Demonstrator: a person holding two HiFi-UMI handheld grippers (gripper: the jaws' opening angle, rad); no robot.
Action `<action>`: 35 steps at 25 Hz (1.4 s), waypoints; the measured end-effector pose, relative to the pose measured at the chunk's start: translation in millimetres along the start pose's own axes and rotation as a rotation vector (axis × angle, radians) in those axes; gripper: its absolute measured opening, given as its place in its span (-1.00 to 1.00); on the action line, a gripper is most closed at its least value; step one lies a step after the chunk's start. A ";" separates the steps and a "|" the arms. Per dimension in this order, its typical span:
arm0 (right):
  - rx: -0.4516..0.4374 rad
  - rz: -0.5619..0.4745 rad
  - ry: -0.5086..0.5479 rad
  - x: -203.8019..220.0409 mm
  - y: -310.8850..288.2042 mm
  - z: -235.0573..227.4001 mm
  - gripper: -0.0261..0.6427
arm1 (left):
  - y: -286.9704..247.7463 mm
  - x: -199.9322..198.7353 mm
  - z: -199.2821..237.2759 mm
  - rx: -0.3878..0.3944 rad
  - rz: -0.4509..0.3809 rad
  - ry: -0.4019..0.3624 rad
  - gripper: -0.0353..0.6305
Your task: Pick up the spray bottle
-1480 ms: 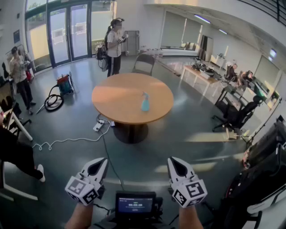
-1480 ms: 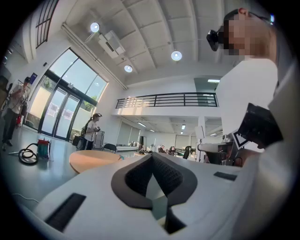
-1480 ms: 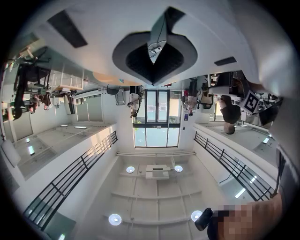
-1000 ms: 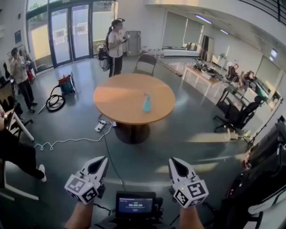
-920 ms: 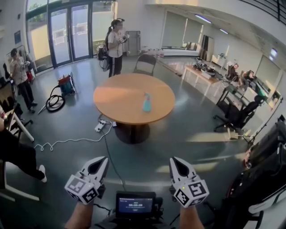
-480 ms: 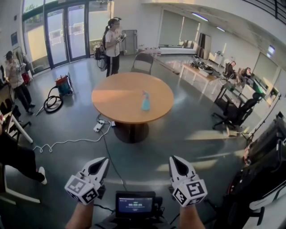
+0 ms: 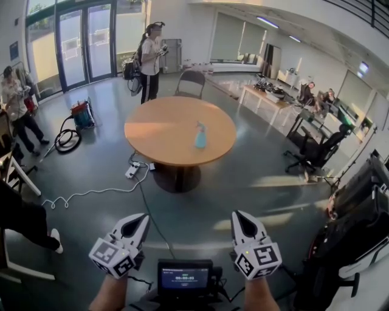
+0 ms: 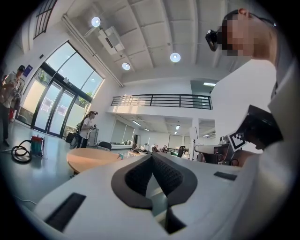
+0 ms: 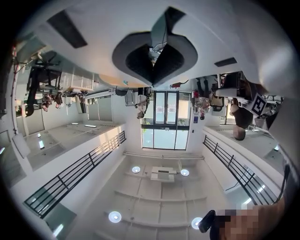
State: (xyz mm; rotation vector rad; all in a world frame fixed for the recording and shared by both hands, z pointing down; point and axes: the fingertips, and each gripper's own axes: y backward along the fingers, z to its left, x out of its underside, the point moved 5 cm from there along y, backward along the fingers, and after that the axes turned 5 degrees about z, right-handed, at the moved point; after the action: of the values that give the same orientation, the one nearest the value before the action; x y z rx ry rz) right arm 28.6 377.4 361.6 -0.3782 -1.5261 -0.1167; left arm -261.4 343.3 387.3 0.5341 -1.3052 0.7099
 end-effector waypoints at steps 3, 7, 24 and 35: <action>0.010 0.008 0.015 -1.3 1.3 14.0 -0.89 | 5.6 1.2 8.4 0.014 0.007 0.014 -0.88; 0.013 0.008 0.005 -0.6 -0.6 26.7 -0.89 | 5.6 -1.2 20.8 0.023 -0.008 0.037 -0.88; -0.041 -0.050 -0.014 -5.0 -78.8 -31.1 -0.89 | -57.5 -10.0 49.5 -0.043 0.007 -0.016 -0.88; -0.110 -0.039 -0.053 -11.2 -140.7 -114.9 -0.89 | -152.9 -21.1 58.8 -0.104 0.024 -0.032 -0.88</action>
State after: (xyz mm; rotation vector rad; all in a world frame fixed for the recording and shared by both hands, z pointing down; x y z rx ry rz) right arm 93.9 208.0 374.1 -0.4422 -1.5840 -0.2234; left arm -191.4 193.7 383.6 0.4478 -1.3726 0.6517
